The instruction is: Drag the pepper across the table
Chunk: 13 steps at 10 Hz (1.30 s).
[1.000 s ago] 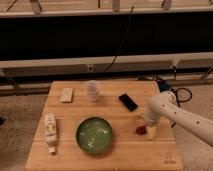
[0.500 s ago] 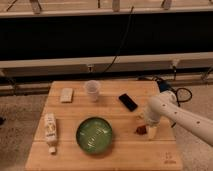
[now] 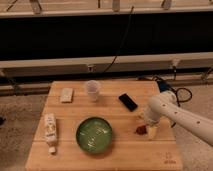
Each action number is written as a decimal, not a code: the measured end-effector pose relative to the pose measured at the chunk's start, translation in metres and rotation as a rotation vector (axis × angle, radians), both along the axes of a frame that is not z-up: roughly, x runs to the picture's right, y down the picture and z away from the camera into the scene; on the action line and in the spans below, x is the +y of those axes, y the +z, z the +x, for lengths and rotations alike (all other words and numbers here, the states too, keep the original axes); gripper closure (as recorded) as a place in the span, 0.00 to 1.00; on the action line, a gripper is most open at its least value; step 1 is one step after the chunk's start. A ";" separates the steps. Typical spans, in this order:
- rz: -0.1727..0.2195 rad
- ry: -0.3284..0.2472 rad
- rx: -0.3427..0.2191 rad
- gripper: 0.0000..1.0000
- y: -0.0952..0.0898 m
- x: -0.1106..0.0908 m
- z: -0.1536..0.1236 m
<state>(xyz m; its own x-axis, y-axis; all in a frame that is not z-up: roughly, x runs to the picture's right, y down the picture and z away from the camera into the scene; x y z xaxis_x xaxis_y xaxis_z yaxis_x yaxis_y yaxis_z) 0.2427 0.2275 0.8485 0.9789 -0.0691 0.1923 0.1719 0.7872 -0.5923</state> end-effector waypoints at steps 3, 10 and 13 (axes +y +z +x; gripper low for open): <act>0.000 0.000 0.000 0.20 0.000 0.000 0.000; -0.015 -0.075 -0.033 0.20 -0.030 -0.008 -0.023; -0.025 -0.144 -0.071 0.20 -0.063 -0.019 -0.046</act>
